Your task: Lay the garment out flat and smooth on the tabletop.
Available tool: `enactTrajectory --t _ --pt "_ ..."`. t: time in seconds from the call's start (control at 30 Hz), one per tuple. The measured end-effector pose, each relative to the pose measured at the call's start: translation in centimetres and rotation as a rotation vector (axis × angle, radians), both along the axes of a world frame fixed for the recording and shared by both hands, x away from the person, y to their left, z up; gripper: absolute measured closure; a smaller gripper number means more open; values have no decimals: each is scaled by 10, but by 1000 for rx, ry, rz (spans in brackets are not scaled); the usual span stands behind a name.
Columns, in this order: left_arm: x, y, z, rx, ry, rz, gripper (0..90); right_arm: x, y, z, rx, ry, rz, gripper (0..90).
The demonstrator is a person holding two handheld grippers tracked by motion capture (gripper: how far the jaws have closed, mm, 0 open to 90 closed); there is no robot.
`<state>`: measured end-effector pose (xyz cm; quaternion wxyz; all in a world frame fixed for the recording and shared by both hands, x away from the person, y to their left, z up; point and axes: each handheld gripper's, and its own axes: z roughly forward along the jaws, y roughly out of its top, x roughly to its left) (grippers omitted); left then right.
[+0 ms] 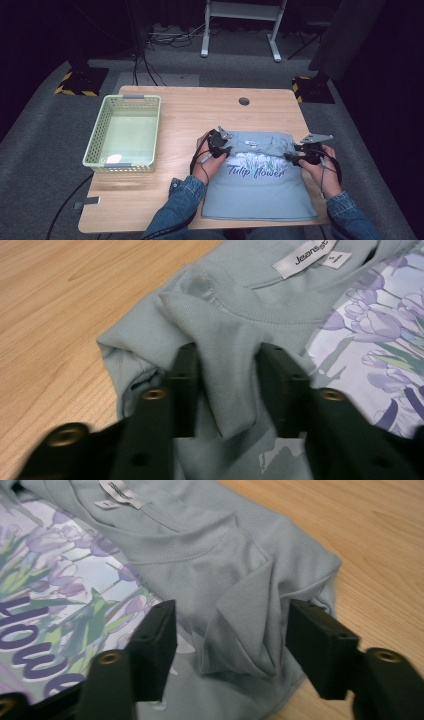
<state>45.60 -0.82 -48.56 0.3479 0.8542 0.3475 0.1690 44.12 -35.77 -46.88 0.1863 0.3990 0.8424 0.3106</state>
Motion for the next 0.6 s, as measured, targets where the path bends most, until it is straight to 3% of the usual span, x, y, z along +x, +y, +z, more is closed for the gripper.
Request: enactTrajectory --t 0.07,0.13,0.33,0.6 --pt "-4 1 3 6 3 -10 766 2 0 -3 -18 9 24 662" --pt "-9 2 7 14 6 -21 805 1 -2 -2 -25 4 29 799" --pt "-31 4 15 6 -15 -33 818 -11 -4 8 -10 0 32 827" --pt "-57 12 30 -11 -39 -38 818 -28 4 30 4 -29 76 824"
